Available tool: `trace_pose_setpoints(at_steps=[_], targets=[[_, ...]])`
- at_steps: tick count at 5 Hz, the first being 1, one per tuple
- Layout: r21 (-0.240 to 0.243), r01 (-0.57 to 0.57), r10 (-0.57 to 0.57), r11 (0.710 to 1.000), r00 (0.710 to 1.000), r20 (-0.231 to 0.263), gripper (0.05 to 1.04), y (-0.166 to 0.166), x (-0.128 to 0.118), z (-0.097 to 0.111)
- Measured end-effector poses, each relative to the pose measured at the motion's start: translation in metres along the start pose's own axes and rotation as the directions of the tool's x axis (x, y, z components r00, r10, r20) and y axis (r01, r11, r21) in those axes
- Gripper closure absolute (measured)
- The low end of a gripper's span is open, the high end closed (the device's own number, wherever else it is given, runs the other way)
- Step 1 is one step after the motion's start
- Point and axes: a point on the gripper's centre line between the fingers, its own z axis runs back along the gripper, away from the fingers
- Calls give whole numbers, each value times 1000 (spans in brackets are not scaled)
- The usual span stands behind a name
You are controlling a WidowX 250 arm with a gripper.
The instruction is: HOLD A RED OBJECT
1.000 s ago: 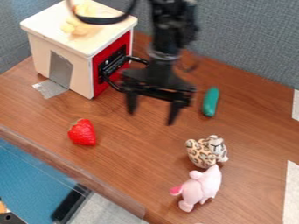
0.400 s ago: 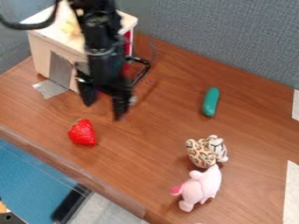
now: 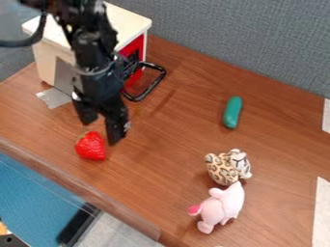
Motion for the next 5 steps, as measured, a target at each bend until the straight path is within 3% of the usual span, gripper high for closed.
trace_pose_setpoints(at_steps=[1, 2, 4, 5], targets=[[40, -14, 16, 999, 999, -40, 83, 3, -15, 1], [93, 7, 5, 996, 992, -123, 83, 1, -24, -7], [171, 5, 38, 985, 968, -249, 83, 0, -25, -27], [172, -19, 57, 985, 973, -222, 83, 1, -18, -28]])
